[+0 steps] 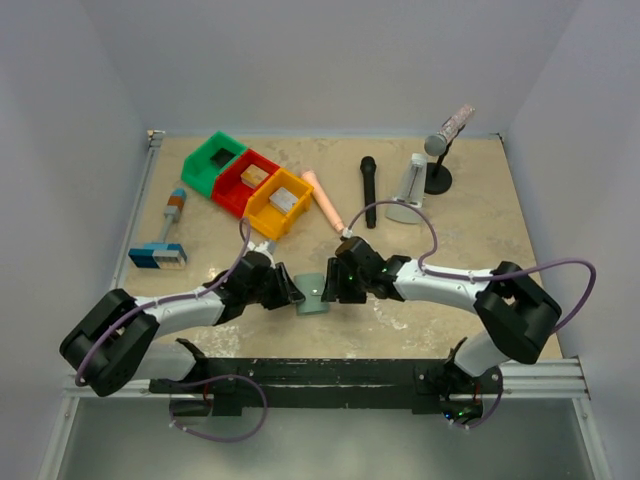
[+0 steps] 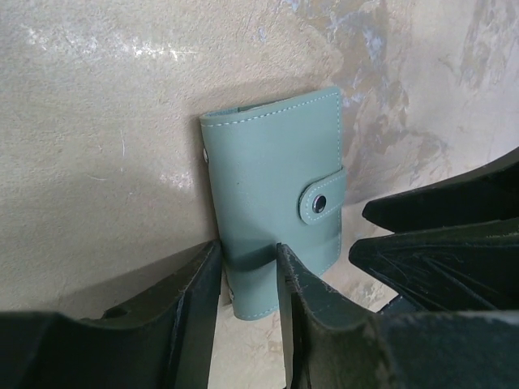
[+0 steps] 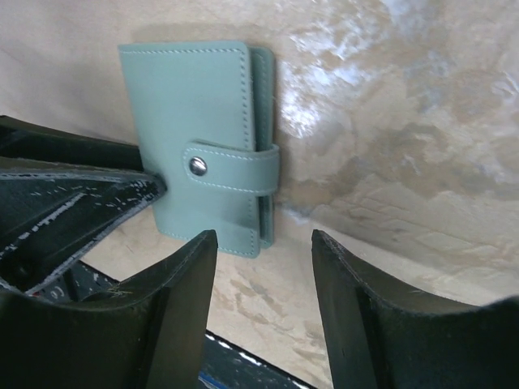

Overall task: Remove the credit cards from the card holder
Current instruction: Pick up the card holder from the center of the board.

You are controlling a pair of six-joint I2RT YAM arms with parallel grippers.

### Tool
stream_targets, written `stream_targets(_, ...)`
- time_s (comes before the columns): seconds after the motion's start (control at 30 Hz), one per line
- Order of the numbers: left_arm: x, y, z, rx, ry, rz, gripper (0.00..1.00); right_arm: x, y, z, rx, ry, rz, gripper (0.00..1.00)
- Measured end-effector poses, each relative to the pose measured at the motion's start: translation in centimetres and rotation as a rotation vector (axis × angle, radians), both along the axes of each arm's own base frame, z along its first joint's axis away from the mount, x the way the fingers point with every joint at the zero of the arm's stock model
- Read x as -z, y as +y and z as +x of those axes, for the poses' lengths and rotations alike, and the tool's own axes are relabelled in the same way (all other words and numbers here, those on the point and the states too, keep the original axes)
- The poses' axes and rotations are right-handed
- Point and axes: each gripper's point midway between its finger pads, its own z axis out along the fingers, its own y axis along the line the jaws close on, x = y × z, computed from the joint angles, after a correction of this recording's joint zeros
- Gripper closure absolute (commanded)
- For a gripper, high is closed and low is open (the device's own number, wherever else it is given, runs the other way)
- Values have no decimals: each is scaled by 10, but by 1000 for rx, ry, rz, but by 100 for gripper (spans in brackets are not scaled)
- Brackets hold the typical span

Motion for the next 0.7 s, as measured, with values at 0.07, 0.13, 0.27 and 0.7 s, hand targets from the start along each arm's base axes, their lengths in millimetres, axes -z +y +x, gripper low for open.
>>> stream_targets(0.07, 0, -1, -1, 1, 2, -1, 59, -1, -6, -2, 0, 1, -12, 42)
stream_targets(0.13, 0, -1, -1, 1, 2, -2, 58, -5, -9, 0, 1, -21, -19, 40)
stream_targets(0.27, -1, 3, -3, -7, 7, 11, 57, -13, -12, 2, -22, -58, -30, 38)
stream_targets(0.7, 0, 19, -5, -67, 13, 61, 59, -53, 9, 22, -145, -184, -165, 37)
